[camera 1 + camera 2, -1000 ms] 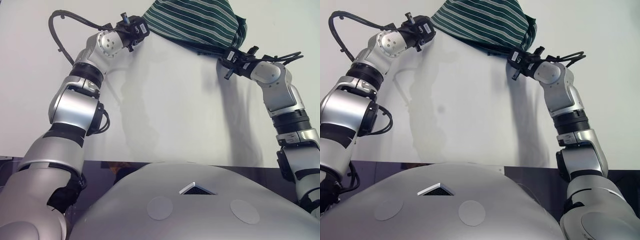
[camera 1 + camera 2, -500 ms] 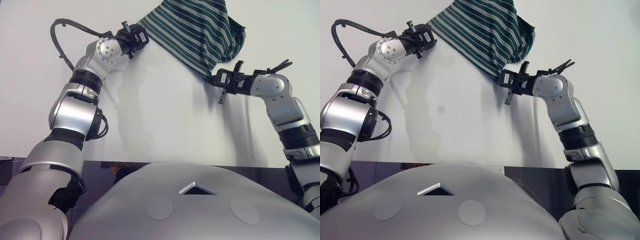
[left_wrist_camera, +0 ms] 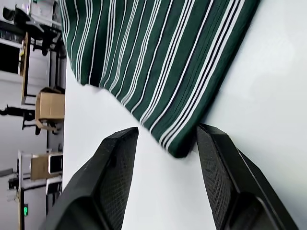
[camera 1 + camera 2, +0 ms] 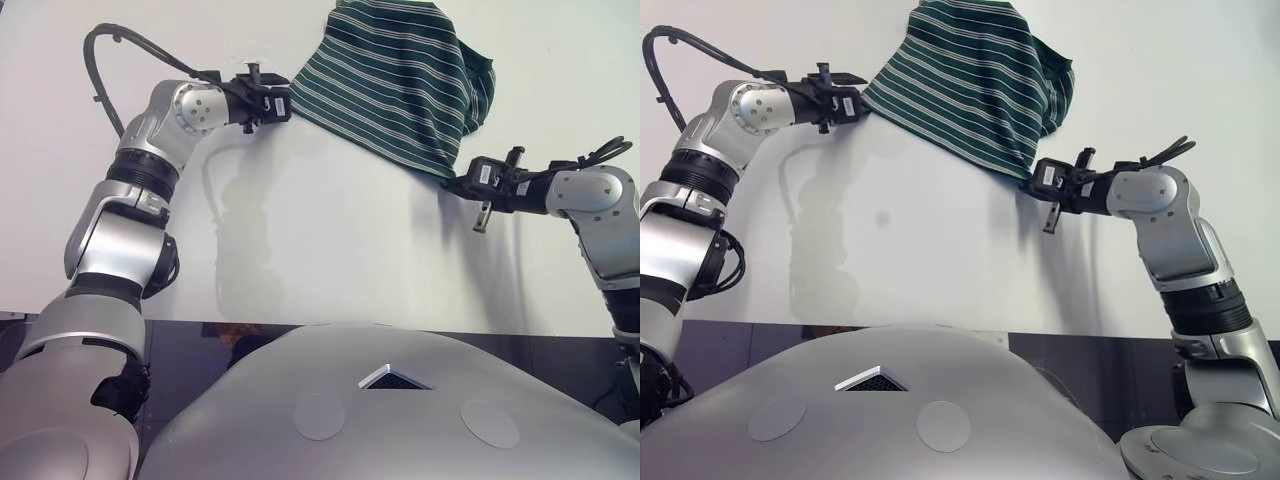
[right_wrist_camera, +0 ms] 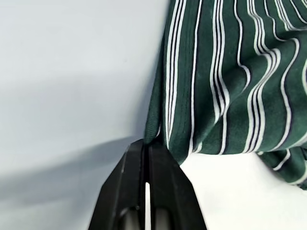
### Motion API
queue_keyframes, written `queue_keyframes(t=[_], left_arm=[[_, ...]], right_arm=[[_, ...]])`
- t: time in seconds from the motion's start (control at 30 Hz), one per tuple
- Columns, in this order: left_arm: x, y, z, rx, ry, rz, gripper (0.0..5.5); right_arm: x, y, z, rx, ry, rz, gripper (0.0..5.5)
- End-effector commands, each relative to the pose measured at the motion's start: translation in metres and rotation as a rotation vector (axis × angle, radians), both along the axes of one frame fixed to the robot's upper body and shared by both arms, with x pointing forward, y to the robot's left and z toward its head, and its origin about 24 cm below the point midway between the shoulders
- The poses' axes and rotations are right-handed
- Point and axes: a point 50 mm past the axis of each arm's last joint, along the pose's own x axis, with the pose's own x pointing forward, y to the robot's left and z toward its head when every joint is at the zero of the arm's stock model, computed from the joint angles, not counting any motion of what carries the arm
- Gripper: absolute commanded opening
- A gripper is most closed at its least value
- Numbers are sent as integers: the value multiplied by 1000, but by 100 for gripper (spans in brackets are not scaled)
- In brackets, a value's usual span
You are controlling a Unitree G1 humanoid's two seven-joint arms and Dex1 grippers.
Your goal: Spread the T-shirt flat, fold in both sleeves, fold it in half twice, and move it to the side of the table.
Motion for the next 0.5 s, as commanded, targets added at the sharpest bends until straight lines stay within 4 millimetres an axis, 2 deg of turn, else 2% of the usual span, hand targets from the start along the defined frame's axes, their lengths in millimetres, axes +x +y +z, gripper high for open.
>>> queue_keyframes(t=[0.03, 0.27, 0.33, 0.4, 0.47, 0.5], left_arm=[[-14, 2, -27, 94, 109, -17, 136], [-12, 8, -42, 166, 154, 85, 8], [-12, 11, -43, 151, 172, 107, 3], [-10, 11, -35, 55, 210, 125, 3], [-3, 6, -12, -137, 272, 140, 3], [6, 3, 6, -223, 278, 148, 3]], right_arm=[[-1, 2, -8, -10, 31, -11, 0], [3, 8, -4, 22, 0, -10, 0], [9, 12, 5, 103, -31, -33, 0], [22, 14, 21, 210, -94, -90, 0], [41, 11, 36, 289, -177, -158, 0], [54, 9, 46, 329, -223, -193, 0]])
